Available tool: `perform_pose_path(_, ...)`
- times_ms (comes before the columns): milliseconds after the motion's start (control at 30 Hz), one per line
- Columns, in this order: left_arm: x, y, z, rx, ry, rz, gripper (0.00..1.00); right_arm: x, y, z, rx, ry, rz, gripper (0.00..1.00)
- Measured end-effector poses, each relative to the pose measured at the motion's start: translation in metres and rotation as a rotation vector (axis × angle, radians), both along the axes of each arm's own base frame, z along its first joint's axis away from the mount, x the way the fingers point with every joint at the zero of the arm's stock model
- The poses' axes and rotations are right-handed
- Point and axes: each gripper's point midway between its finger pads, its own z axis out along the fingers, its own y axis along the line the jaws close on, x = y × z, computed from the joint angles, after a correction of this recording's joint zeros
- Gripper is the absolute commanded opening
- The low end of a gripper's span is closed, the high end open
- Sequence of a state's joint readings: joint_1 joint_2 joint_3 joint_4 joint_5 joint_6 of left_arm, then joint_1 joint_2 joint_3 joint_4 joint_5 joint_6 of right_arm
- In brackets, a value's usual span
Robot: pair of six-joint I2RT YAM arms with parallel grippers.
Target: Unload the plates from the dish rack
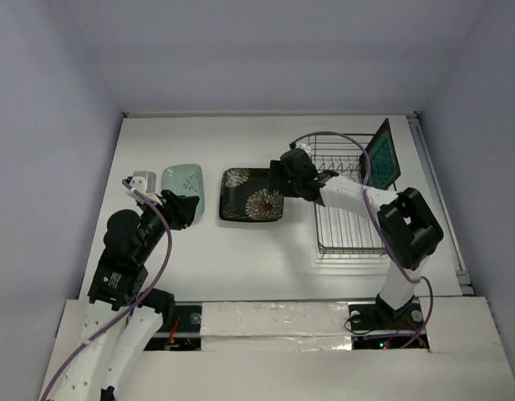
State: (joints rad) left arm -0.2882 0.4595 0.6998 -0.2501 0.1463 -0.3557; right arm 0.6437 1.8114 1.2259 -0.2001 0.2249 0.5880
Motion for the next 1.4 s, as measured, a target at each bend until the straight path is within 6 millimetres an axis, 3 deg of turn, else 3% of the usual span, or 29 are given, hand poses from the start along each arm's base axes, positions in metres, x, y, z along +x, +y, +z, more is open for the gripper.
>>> perform_pose_path(167, 0.000, 0.000, 0.000, 0.000, 0.000, 0.000, 0.38, 0.005, -0.017, 0.012, -0.021, -0.030, -0.031, 0.68)
perform_pose_path(500, 0.000, 0.000, 0.000, 0.000, 0.000, 0.000, 0.38, 0.011, -0.083, 0.013, -0.051, -0.031, -0.126, 0.68)
perform_pose_path(633, 0.000, 0.000, 0.000, 0.000, 0.000, 0.000, 0.38, 0.008, -0.085, 0.017, -0.054, -0.031, -0.093, 0.76)
perform_pose_path(700, 0.000, 0.000, 0.000, 0.000, 0.000, 0.000, 0.38, 0.004, -0.081, 0.024, -0.037, -0.034, -0.053, 0.73)
perform_pose_path(733, 0.000, 0.000, 0.000, 0.000, 0.000, 0.000, 0.38, 0.001, -0.078, 0.031, -0.024, -0.041, -0.029, 0.70)
perform_pose_path(867, 0.000, 0.000, 0.000, 0.000, 0.000, 0.000, 0.37, -0.008, -0.069, 0.073, 0.038, -0.110, 0.053, 0.06)
perform_pose_path(900, 0.000, 0.000, 0.000, 0.000, 0.000, 0.000, 0.36, -0.009, -0.068, 0.086, 0.049, -0.135, 0.064, 0.00)
perform_pose_path(1000, 0.000, 0.000, 0.000, -0.004, 0.000, 0.000, 0.19, -0.006, -0.072, 0.133, 0.073, -0.226, 0.067, 0.00)
perform_pose_path(1100, -0.002, 0.000, 0.003, -0.006, -0.010, -0.001, 0.05, 0.005, -0.095, 0.175, 0.067, -0.315, 0.011, 0.00)
perform_pose_path(1200, -0.004, 0.002, 0.006, -0.007, -0.025, 0.003, 0.00, 0.016, -0.149, 0.201, -0.002, -0.366, -0.141, 0.00)
perform_pose_path(1300, -0.005, 0.003, 0.008, -0.009, -0.035, 0.009, 0.00, 0.020, -0.208, 0.211, -0.101, -0.366, -0.311, 0.00)
perform_pose_path(1333, -0.006, 0.003, 0.008, -0.009, -0.037, 0.009, 0.00, 0.019, -0.231, 0.213, -0.144, -0.356, -0.374, 0.04)
perform_pose_path(1367, -0.006, 0.002, 0.009, -0.009, -0.037, 0.006, 0.04, 0.017, -0.249, 0.214, -0.182, -0.345, -0.425, 0.30)
perform_pose_path(1400, -0.007, 0.001, 0.008, -0.009, -0.037, 0.001, 0.07, 0.014, -0.266, 0.215, -0.220, -0.328, -0.476, 0.45)
